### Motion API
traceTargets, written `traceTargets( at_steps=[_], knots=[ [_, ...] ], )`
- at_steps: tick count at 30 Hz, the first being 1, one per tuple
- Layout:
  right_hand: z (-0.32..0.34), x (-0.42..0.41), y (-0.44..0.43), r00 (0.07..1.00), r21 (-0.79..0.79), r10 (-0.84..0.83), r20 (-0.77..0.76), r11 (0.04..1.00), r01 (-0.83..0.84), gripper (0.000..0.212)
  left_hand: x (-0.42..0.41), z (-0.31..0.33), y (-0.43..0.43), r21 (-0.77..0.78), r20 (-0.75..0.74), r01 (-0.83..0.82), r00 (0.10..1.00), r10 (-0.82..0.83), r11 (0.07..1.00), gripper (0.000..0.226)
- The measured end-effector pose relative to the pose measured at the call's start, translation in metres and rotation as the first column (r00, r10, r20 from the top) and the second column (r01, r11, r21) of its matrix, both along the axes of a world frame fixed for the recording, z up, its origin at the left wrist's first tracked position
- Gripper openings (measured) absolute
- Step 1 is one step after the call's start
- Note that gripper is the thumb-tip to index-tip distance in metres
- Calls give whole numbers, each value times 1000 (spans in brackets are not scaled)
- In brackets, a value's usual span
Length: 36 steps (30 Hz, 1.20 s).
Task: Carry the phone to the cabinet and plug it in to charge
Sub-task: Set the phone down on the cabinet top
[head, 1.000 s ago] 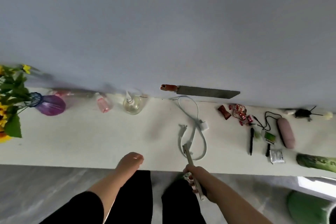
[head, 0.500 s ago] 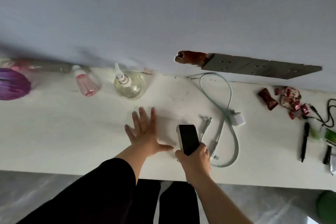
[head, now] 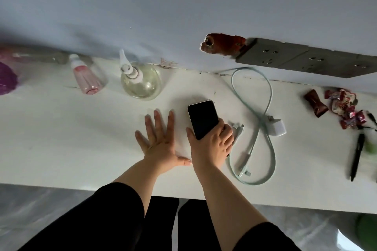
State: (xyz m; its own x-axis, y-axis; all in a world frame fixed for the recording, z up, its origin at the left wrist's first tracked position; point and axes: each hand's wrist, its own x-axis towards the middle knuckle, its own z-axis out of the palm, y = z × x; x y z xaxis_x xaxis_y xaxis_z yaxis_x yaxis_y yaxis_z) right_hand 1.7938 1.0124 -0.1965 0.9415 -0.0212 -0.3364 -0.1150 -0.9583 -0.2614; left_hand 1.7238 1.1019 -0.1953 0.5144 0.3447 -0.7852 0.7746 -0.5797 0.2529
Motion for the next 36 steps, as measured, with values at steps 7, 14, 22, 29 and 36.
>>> traceTargets(
  at_steps=[7, 14, 22, 29, 36],
  knots=[
    [11, 6, -27, 990, -61, 6, 144, 998, 2, 100, 18, 15, -25, -37, 33, 31, 999, -30, 999, 149],
    [35, 29, -56, 997, 38, 57, 47, 998, -59, 104, 35, 27, -42, -25, 72, 10, 997, -9, 1000, 151],
    [48, 95, -128, 992, 58, 89, 91, 994, -95, 75, 20, 18, -13, 60, -13, 5, 1000, -4, 998, 153],
    [32, 106, -138, 992, 195, -33, -122, 979, 57, 47, 12, 18, -14, 79, -85, -51, 995, 58, 996, 150],
    [62, 112, -142, 993, 338, -28, -118, 939, 67, 32, 18, 20, -15, 53, -104, -68, 992, 73, 996, 150]
  ],
)
